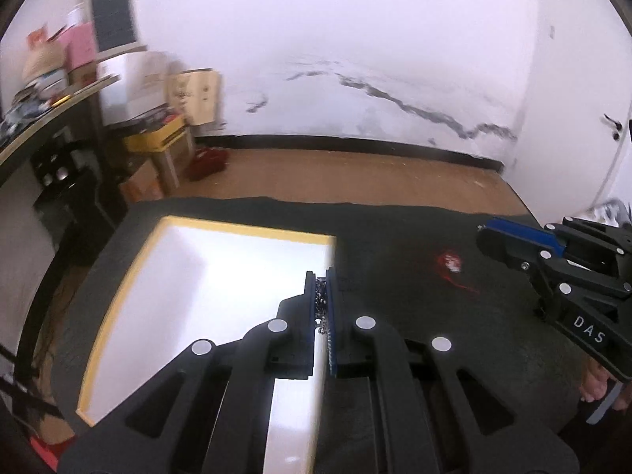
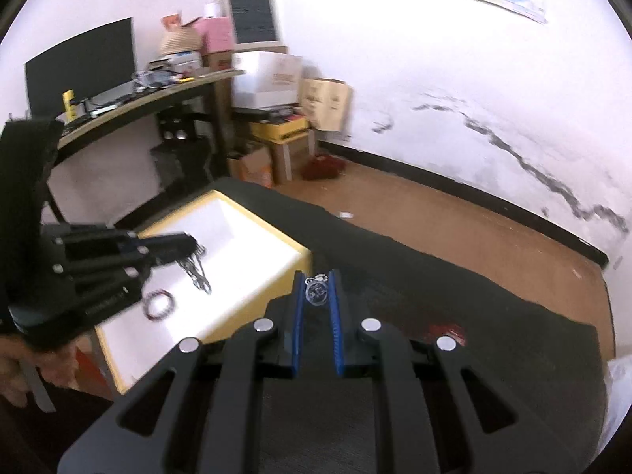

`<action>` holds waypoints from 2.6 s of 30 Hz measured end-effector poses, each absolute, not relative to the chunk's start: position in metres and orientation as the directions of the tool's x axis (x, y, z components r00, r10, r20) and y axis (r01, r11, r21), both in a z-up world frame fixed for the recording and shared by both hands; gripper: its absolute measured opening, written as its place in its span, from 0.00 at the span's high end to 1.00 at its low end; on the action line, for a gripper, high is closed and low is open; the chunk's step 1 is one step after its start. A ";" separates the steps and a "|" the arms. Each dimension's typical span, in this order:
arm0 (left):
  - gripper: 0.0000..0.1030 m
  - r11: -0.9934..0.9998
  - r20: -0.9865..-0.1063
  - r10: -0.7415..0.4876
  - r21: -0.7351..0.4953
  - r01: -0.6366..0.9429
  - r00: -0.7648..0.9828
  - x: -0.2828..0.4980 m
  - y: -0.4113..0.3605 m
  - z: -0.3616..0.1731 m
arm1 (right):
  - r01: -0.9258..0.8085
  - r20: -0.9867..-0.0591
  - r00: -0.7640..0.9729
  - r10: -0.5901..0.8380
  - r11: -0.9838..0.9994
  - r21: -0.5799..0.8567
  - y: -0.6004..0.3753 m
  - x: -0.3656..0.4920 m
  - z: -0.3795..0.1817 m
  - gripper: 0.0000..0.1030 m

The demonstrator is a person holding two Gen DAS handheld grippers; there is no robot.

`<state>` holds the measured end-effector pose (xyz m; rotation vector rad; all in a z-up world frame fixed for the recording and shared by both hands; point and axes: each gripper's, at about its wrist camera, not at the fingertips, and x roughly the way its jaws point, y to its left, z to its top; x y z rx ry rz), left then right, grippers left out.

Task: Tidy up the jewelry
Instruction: 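Carry the chain and pendant into the white box and open both tools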

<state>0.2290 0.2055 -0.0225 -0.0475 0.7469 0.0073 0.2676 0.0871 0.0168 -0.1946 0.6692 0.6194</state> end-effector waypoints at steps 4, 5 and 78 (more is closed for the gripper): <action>0.96 0.995 -0.671 0.041 -0.042 -0.093 0.740 0.213 0.250 -0.022 | -0.637 -0.639 0.579 0.506 0.770 0.033 0.146 0.265 0.021 0.88; 0.96 0.993 -0.669 0.062 -0.034 -0.114 0.740 0.210 0.260 -0.022 | -0.647 -0.642 0.570 0.512 0.761 0.033 0.163 0.265 0.019 0.88; 0.94 0.967 -0.815 0.137 -0.014 -0.255 0.563 0.220 0.348 -0.121 | -0.560 -0.810 0.453 0.373 0.826 0.068 0.254 0.323 -0.091 0.27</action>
